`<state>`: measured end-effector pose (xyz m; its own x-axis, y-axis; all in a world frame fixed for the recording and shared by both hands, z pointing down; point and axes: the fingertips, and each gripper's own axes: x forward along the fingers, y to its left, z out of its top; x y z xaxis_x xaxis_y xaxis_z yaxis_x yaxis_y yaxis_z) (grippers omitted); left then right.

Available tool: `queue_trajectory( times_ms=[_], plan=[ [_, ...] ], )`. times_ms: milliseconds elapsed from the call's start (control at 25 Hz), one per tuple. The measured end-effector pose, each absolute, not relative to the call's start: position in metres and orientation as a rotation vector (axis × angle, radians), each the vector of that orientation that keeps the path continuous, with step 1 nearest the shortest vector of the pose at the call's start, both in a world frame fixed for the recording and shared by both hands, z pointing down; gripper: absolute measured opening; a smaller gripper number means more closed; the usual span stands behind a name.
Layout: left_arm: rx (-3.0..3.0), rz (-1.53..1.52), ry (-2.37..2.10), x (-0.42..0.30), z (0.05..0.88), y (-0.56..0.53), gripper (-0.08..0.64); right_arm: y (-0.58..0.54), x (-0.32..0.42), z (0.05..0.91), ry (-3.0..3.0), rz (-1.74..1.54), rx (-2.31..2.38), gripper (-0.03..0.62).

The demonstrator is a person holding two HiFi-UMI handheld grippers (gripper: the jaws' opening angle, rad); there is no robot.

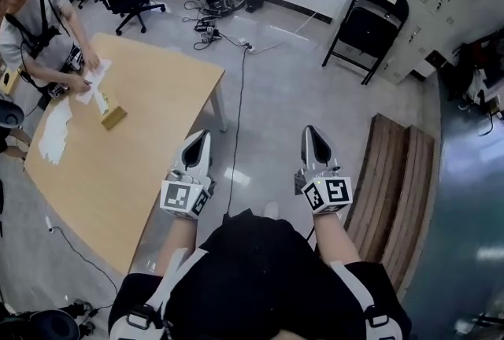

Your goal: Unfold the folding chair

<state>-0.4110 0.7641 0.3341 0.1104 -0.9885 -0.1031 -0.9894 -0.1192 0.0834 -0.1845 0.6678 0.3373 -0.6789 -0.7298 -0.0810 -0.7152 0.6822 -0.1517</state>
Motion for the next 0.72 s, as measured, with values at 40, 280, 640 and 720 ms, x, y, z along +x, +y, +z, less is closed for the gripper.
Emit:
queue_trajectory(
  times_ms=[40, 280, 640, 720],
  plan=[
    [-2.361, 0.208, 2.055, -0.405, 0.336, 0.759, 0.003, 0.668, -0.177, 0.337, 2.745, -0.158, -1.218, 0.005],
    [-2.48, 0.196, 1.939, -0.354, 0.331, 0.716, 0.003, 0.652, -0.113, 0.344, 2.659, -0.152, -1.381, 0.005],
    [-2.603, 0.241, 1.761, -0.263, 0.327, 0.646, 0.003, 0.62, -0.012, 0.331, 2.526, -0.088, -1.557, 0.005],
    [-2.62, 0.254, 1.733, -0.243, 0.327, 0.633, 0.003, 0.615, 0.011, 0.33, 2.506, -0.078, -1.588, 0.005]
  ],
)
